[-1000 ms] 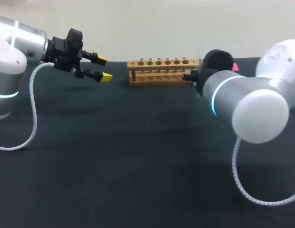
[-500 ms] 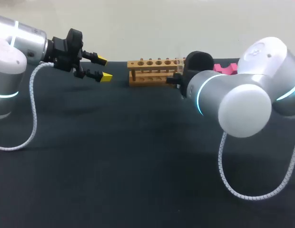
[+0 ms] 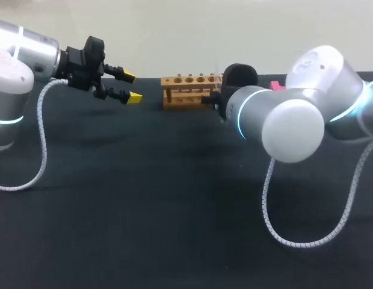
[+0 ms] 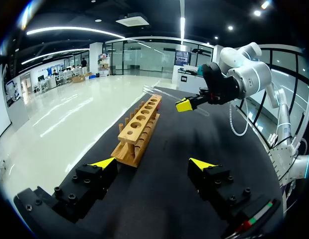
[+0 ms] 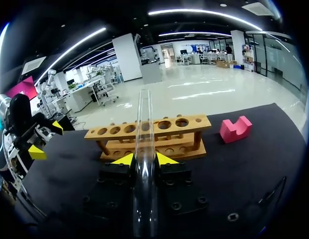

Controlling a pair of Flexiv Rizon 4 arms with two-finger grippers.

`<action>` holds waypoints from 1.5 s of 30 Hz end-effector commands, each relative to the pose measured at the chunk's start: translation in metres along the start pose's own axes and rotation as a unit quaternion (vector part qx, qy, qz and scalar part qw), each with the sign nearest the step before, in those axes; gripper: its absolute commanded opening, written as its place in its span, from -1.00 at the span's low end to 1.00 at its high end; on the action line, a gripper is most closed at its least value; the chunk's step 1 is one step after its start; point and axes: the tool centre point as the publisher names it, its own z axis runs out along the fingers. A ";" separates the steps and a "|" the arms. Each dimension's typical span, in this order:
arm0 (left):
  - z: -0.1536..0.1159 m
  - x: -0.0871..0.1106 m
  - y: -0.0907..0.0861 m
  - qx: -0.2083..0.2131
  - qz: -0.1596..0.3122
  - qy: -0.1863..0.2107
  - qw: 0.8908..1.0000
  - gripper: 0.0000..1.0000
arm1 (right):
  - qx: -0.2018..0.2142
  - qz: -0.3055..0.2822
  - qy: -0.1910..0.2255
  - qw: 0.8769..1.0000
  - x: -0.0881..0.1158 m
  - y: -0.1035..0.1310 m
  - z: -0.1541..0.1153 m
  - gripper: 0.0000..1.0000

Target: Grasp the test tube, adjust it, and insert it.

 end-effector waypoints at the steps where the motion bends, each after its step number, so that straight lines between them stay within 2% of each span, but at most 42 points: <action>1: 0.000 0.001 0.000 -0.001 0.001 -0.001 1.000 1.00 | -0.007 0.000 0.005 1.000 -0.002 0.000 0.013 -1.00; 13: 0.000 0.001 0.000 -0.001 0.001 -0.001 1.000 1.00 | 0.000 0.000 0.017 1.000 -0.001 -0.011 0.026 -1.00; 38: 0.000 0.001 0.000 -0.001 0.001 -0.001 1.000 1.00 | 0.008 -0.008 0.066 0.998 0.012 -0.014 0.039 -1.00; 45: 0.000 0.001 0.000 -0.001 0.001 -0.001 1.000 1.00 | 0.017 -0.002 0.064 0.998 0.006 -0.015 0.034 -1.00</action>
